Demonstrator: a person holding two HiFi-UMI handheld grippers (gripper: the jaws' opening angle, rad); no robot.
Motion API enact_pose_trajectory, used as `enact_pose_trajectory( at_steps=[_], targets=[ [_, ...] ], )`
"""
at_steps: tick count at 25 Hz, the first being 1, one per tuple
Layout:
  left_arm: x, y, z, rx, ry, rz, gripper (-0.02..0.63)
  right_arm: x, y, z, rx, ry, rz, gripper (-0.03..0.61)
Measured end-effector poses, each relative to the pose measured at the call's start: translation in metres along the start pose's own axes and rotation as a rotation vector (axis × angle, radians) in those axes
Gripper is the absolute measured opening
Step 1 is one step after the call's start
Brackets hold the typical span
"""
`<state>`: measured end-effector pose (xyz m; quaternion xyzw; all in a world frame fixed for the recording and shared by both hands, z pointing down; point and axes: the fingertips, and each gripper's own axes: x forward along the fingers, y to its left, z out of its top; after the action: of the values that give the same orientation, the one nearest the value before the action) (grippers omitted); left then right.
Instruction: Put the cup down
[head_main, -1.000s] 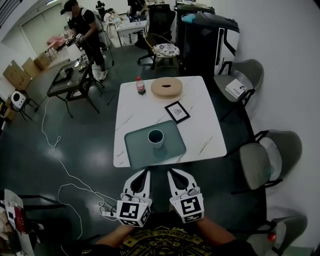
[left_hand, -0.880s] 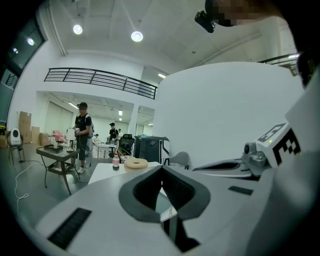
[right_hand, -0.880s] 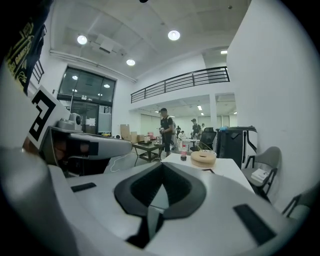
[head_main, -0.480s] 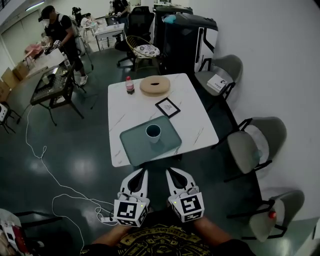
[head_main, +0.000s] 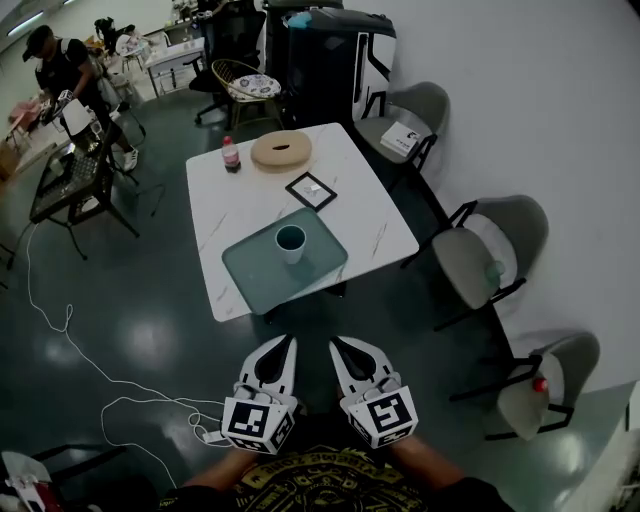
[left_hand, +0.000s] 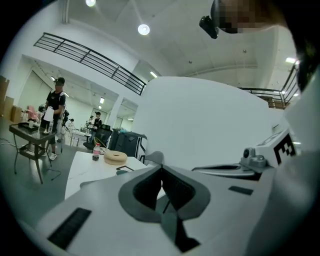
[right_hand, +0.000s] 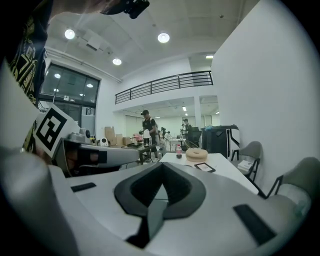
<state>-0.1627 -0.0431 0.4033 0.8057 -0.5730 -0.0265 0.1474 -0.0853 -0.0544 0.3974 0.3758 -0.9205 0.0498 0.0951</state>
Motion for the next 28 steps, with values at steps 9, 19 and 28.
enact_pose_trajectory(
  at_steps=[9, 19, 28],
  targets=[
    [0.007, -0.057, -0.01, 0.08, 0.038, -0.085, 0.011, -0.058, -0.023, -0.01, -0.006, -0.005, -0.062, 0.008],
    [0.028, -0.174, -0.044, 0.112, 0.061, -0.197, 0.011, -0.159, -0.074, -0.036, -0.014, 0.033, -0.116, 0.008],
    [0.026, -0.244, -0.083, 0.139, 0.094, -0.204, 0.011, -0.234, -0.109, -0.073, 0.034, 0.031, -0.152, 0.008]
  ],
)
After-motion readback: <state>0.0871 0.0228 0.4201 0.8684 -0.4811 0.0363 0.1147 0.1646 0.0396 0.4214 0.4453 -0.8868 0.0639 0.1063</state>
